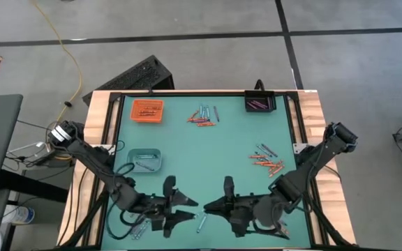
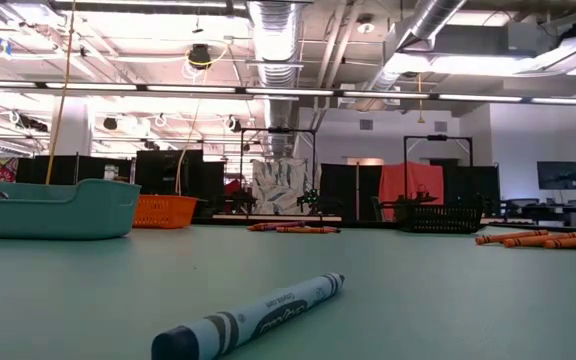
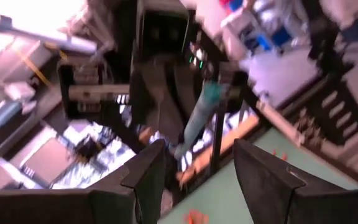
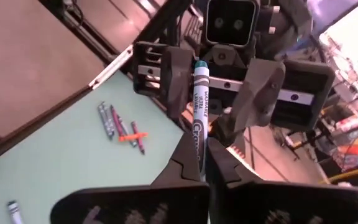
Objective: Sort crayons
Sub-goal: Put the blue crayon into the blue bin, then put the middle bottom blue crayon into the left blue bin
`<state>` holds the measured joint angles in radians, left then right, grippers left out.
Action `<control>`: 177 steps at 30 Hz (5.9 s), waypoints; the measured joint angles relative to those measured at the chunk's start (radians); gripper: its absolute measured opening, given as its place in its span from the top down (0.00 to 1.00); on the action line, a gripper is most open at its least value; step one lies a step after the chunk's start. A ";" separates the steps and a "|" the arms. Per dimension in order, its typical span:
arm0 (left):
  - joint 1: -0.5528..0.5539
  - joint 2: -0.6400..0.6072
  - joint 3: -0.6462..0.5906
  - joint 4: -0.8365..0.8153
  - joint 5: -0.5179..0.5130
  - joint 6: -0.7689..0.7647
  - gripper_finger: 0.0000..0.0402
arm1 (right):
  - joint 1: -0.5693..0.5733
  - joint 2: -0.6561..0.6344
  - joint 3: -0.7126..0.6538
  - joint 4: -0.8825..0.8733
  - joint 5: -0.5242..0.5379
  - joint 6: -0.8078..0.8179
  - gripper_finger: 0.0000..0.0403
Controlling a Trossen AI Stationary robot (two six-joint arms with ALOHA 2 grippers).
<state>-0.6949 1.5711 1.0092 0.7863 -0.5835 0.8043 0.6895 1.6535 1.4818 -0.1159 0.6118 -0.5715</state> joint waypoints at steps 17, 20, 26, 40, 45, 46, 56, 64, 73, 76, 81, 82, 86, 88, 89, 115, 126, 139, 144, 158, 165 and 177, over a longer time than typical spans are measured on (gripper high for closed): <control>0.016 0.000 0.000 0.103 0.178 0.022 0.56 | -0.058 0.000 0.000 0.122 -0.157 -0.018 1.00; 0.017 0.000 0.000 0.109 0.172 0.030 0.58 | -0.087 0.000 0.000 0.126 -0.213 0.023 1.00; 0.017 0.000 0.000 0.127 0.156 0.053 0.69 | -0.116 0.000 0.000 0.142 -0.266 0.051 1.00; 0.013 0.000 0.001 0.109 0.154 0.100 0.98 | -0.115 0.002 -0.001 0.136 -0.277 0.075 1.00; 0.013 0.000 0.001 0.065 0.152 0.093 0.99 | -0.116 0.002 -0.001 0.107 -0.277 0.091 0.95; 0.012 0.000 0.001 0.056 0.143 0.093 0.99 | -0.119 0.002 -0.001 0.104 -0.276 0.100 0.94; 0.019 -0.081 -0.001 -0.461 -0.220 -0.099 0.99 | -0.124 0.000 0.000 -0.169 -0.161 0.256 0.57; 0.125 -0.246 0.000 -1.386 -0.263 -0.871 0.99 | -0.133 0.005 -0.220 -0.087 -0.261 0.334 0.45; 0.287 -0.229 -0.018 -1.693 0.043 -1.121 0.99 | -0.216 0.011 -0.496 0.351 -0.512 0.320 0.51; 0.332 -0.227 -0.056 -1.719 0.098 -1.139 0.99 | -0.228 0.048 -0.508 0.367 -0.569 0.320 0.53; 0.395 -0.227 -0.126 -1.756 0.145 -1.167 0.99 | -0.227 0.157 -0.501 0.406 -0.618 0.322 0.54; 0.401 -0.227 -0.138 -1.754 0.168 -1.167 0.99 | -0.227 0.174 -0.496 0.405 -0.620 0.319 0.54; 0.436 -0.227 -0.187 -1.734 0.235 -1.158 0.99 | -0.228 0.221 -0.464 0.411 -0.620 0.287 0.54; 0.448 -0.227 -0.208 -1.741 0.244 -1.158 0.99 | -0.232 0.242 -0.445 0.412 -0.623 0.275 0.54; 0.454 -0.227 -0.216 -1.740 0.255 -1.159 0.99 | -0.236 0.251 -0.437 0.416 -0.636 0.275 0.54; 0.481 -0.230 -0.248 -1.697 0.343 -1.151 0.74 | -0.260 0.363 -0.378 0.317 -0.798 0.312 0.56; 0.444 -0.230 -0.110 -1.704 0.378 -1.146 0.69 | -0.272 0.363 -0.378 0.312 -0.841 0.311 0.74; 0.331 -0.230 0.049 -1.711 0.327 -1.153 0.69 | -0.286 0.364 -0.378 0.336 -0.845 0.309 0.74; 0.286 -0.230 0.078 -1.699 0.296 -1.149 0.69 | -0.286 0.369 -0.378 0.342 -0.847 0.310 0.74; 0.181 -0.230 0.085 -1.592 0.204 -1.134 0.69 | -0.285 0.505 -0.240 0.239 -0.868 0.317 0.89; 0.129 -0.230 0.085 -1.540 0.149 -1.128 0.69 | -0.280 0.495 -0.230 0.208 -0.847 0.299 0.98; 0.011 -0.228 0.084 -1.383 -0.026 -1.072 0.69 | -0.263 0.313 -0.236 0.169 -0.779 0.256 1.00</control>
<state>-0.6838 1.3430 1.0933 -0.5970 -0.6093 -0.2677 0.4267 1.9668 1.2461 0.0528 -0.1673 -0.3153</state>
